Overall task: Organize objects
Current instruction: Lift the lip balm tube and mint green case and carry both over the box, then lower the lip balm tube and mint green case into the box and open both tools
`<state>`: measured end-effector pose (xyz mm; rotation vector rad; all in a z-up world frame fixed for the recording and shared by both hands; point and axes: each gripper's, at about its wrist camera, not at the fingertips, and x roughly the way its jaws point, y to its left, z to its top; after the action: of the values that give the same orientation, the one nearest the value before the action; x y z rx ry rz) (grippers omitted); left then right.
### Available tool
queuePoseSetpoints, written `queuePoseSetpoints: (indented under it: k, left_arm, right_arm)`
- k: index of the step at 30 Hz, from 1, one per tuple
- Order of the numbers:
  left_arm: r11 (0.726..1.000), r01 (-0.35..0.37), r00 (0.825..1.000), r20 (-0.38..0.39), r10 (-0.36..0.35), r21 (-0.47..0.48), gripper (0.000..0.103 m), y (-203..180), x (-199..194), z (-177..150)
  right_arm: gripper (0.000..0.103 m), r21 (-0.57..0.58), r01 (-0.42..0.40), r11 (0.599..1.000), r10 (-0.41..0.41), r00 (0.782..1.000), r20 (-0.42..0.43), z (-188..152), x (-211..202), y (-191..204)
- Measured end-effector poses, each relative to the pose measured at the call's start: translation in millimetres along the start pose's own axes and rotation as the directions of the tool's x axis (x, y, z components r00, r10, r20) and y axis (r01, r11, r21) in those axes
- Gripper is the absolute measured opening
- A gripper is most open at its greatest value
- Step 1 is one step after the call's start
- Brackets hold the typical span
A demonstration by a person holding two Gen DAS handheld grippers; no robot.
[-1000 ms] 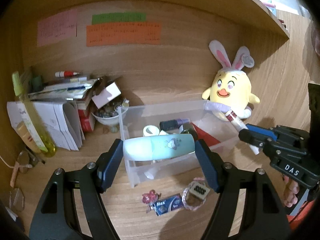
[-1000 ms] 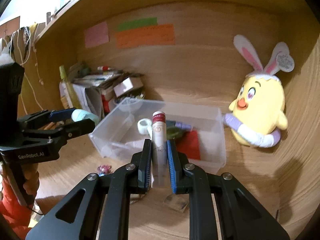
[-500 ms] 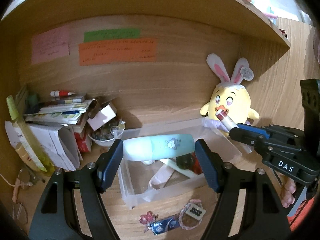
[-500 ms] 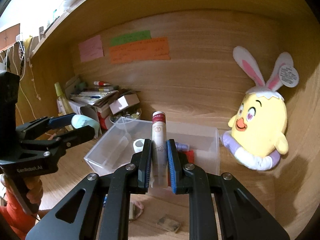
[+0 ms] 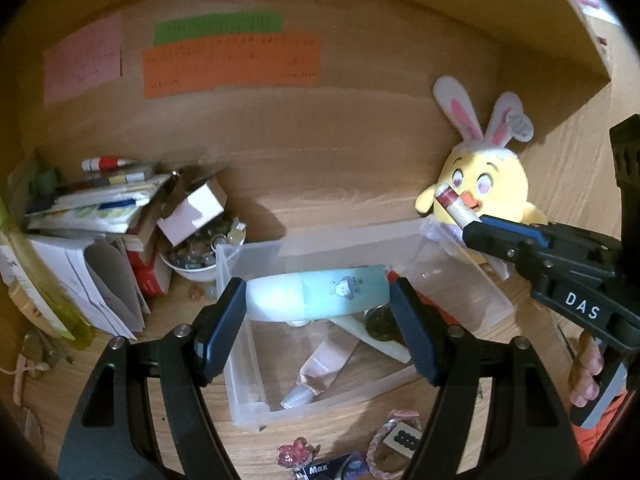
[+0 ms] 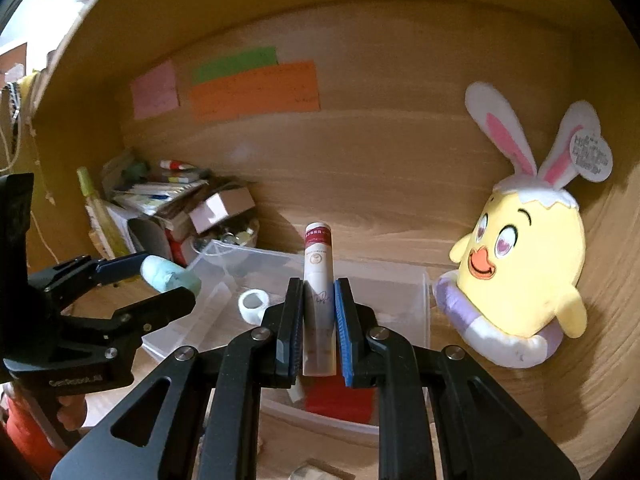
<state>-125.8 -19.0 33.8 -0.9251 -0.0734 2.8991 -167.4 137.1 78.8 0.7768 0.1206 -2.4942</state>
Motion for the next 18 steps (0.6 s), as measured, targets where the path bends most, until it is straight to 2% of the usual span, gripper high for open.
queuePoseSetpoints:
  k: [13,18]
  left_arm:
    - [1.0,0.026,0.994,-0.109,-0.027,-0.01,0.073,0,41,-14]
    - [1.0,0.025,0.991,-0.132,-0.022,0.019,0.073,-8,48,-19]
  right_arm:
    - [0.014,0.026,0.01,1.0,-0.007,0.993,-0.116,-19,44,-10]
    - [0.014,0.017,0.03,0.999,-0.027,0.988,-0.154,-26,56,-8]
